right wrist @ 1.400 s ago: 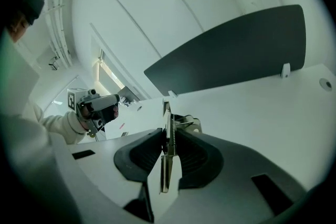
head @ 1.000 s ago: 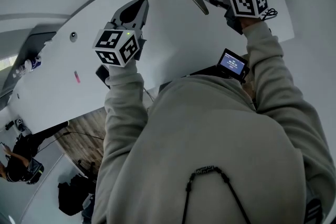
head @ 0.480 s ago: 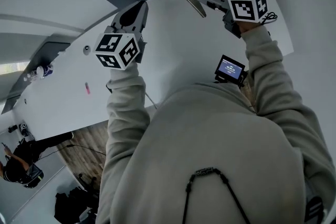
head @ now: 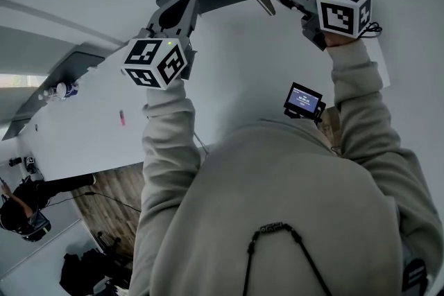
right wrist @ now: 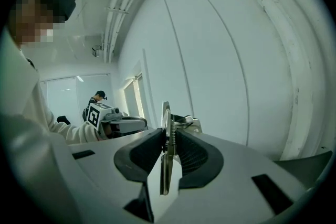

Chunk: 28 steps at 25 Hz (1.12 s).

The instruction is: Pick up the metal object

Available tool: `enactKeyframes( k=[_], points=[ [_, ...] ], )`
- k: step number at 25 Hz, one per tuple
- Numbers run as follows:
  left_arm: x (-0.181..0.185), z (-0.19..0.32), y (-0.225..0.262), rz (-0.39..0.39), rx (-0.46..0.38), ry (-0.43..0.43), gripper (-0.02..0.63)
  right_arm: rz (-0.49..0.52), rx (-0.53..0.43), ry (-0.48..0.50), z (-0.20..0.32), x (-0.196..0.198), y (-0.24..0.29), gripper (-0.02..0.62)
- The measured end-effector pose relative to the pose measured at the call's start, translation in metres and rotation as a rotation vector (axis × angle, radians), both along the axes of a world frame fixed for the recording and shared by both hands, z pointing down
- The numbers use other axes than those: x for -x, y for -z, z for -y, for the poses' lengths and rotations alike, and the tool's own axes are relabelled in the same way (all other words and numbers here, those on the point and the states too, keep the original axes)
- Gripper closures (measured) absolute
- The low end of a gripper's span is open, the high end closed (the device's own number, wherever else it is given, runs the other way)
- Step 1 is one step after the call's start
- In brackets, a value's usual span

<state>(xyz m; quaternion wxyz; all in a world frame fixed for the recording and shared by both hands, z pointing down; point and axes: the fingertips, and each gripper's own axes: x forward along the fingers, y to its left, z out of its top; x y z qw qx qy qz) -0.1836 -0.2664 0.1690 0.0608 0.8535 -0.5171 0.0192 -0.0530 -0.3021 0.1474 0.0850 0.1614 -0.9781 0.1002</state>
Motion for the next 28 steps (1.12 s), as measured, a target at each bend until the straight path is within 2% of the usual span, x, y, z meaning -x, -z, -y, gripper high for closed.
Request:
enactKeyframes(
  k=[3,10,28],
  points=[
    [0.001,0.0,0.002,0.005,0.001,0.018,0.603,0.014,-0.007,0.016,-0.003,0.002,0.005,0.494],
    [0.002,0.003,-0.006,0.026,0.013,0.014,0.601,-0.018,-0.032,-0.028,0.002,-0.001,0.0,0.494],
    [-0.005,0.001,-0.04,-0.002,0.065,-0.002,0.601,0.0,-0.046,-0.073,0.012,-0.008,-0.007,0.494]
  ],
)
